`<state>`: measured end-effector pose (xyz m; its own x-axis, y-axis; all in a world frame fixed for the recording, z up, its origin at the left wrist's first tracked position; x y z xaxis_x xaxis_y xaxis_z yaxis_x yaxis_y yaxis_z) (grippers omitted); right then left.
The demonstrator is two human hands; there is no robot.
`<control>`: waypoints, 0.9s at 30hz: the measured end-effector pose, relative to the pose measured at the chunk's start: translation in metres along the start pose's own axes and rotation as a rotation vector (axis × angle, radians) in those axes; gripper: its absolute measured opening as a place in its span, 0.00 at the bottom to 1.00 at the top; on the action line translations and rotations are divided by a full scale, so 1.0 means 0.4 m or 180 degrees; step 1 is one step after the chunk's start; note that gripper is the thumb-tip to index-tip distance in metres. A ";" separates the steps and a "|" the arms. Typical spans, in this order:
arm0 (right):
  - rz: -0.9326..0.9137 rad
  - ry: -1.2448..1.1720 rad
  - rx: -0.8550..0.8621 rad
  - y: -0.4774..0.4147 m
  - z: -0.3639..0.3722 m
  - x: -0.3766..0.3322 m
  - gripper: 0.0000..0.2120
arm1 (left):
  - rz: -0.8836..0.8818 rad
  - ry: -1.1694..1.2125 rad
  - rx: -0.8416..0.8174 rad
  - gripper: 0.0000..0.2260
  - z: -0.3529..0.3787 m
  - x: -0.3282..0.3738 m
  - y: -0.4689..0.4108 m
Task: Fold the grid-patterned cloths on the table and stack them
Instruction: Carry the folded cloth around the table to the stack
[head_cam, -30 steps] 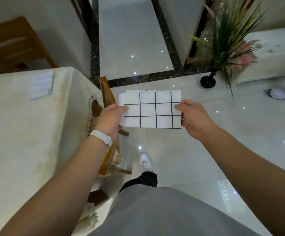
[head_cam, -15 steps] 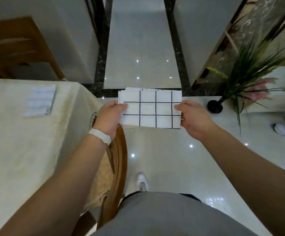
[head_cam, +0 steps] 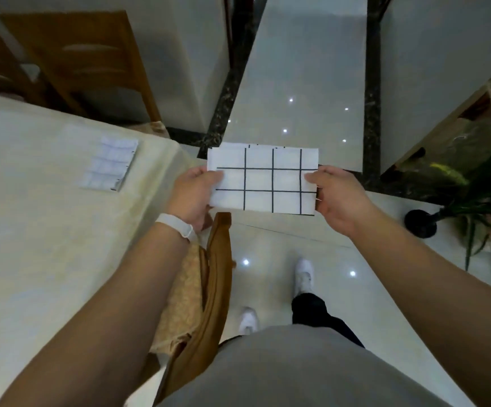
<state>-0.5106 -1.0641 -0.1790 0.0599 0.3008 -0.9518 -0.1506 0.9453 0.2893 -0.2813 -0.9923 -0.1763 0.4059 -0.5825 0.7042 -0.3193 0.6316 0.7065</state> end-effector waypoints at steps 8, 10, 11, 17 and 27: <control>0.0059 0.0029 -0.0509 -0.260 -0.056 -0.074 0.06 | 0.0040 0.0060 0.0565 0.04 0.141 0.089 -0.088; -0.0002 0.0097 -0.0654 -0.327 -0.072 -0.107 0.06 | -0.0063 0.0122 0.0575 0.07 0.181 0.112 -0.115; -0.0022 0.0157 -0.0726 -0.356 -0.078 -0.122 0.06 | -0.0103 0.0162 0.0584 0.07 0.197 0.122 -0.125; -0.0027 0.0304 -0.1031 -0.471 -0.064 -0.167 0.05 | -0.0155 0.0324 0.0775 0.15 0.223 0.160 -0.181; 0.0210 0.0597 -0.1506 -0.609 0.125 -0.140 0.05 | -0.0151 0.0671 0.1269 0.03 0.094 0.169 -0.288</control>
<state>-0.4277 -1.3051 -0.1912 -0.1363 0.2891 -0.9475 -0.5808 0.7515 0.3129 -0.2492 -1.1237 -0.2073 0.5804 -0.4632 0.6698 -0.5841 0.3362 0.7387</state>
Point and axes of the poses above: each hand's wrist, its own y-axis away from the middle knuckle, its own z-axis out of the palm, x = y × z, the point moved 4 cm from there along -y, towards the middle knuckle, and after that the axes turned 14 degrees about -z, right-handed, at the moved point
